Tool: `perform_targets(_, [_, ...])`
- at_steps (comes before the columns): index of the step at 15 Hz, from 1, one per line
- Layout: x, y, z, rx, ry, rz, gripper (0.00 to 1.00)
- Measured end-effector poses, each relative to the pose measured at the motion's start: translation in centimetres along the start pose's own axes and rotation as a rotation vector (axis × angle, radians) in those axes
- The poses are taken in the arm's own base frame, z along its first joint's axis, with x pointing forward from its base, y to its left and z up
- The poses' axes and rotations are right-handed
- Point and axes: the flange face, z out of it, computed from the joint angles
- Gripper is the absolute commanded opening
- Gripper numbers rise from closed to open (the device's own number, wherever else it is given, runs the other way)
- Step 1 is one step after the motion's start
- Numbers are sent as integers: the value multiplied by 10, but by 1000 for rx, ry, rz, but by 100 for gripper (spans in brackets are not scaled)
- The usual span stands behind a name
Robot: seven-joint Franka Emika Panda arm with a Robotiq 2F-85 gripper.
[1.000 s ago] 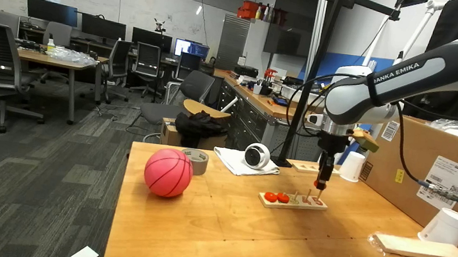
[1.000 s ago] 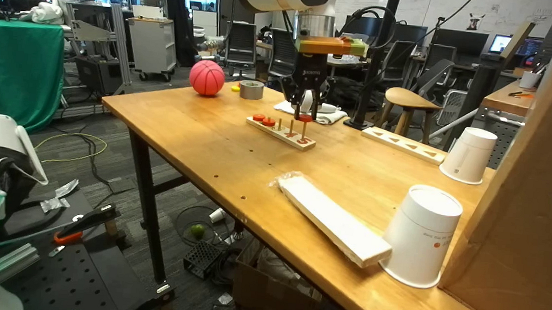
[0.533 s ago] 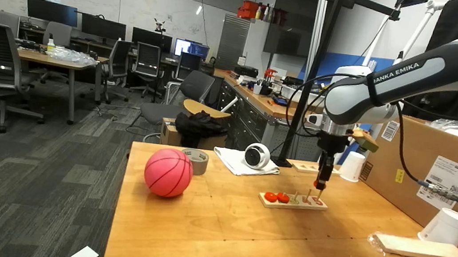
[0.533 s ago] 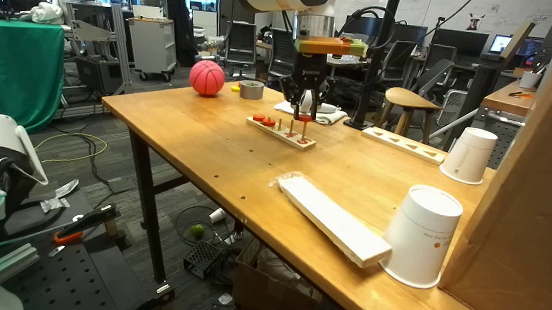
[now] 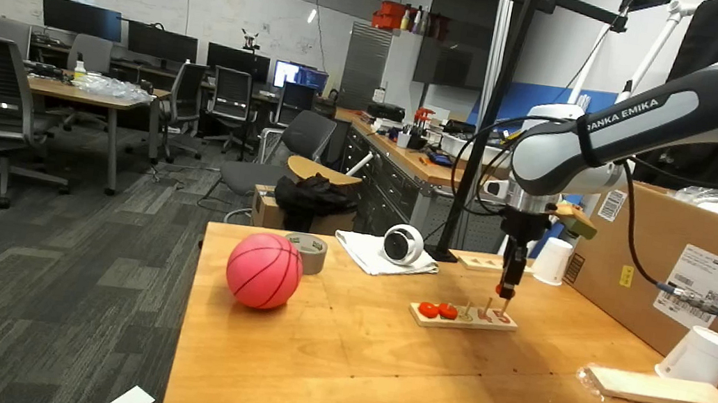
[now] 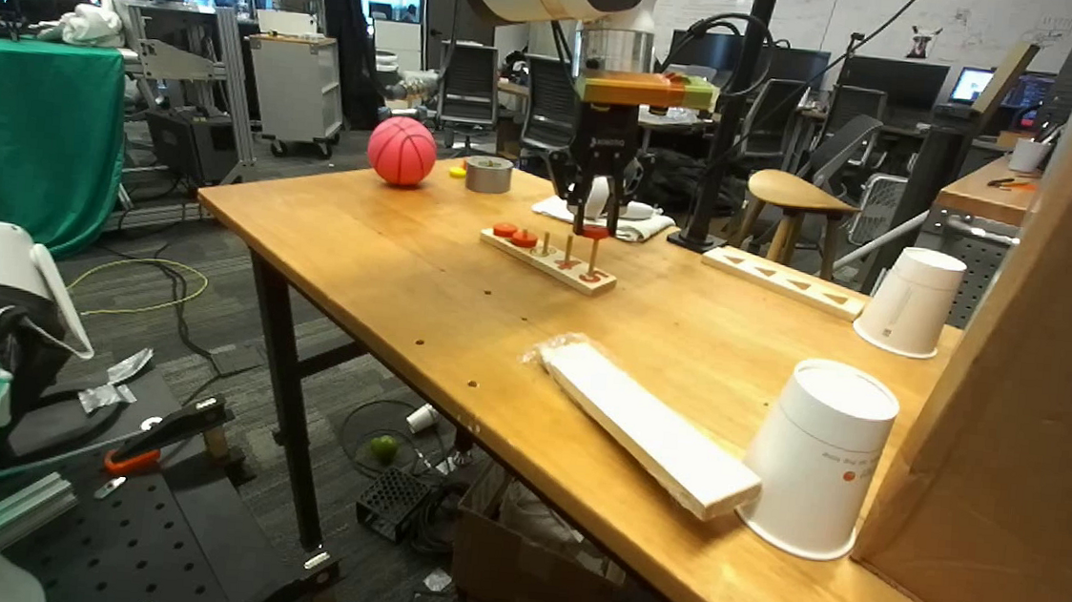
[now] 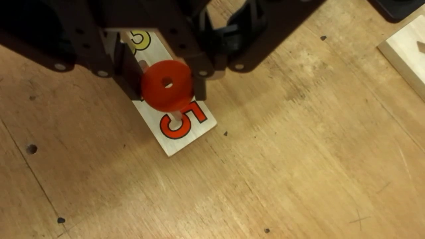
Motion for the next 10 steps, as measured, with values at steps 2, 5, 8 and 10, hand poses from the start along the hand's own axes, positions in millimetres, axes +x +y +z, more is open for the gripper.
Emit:
perform_targets(2, [-1,1,0,0,-1,3,17])
perform_targets(5, [-3,2,1,0,-2,6,17])
perform_targets(8, [-4,3,1,-1,-3,7,17])
perform_targets(10, [-4,3,1,-1,-3,8,17])
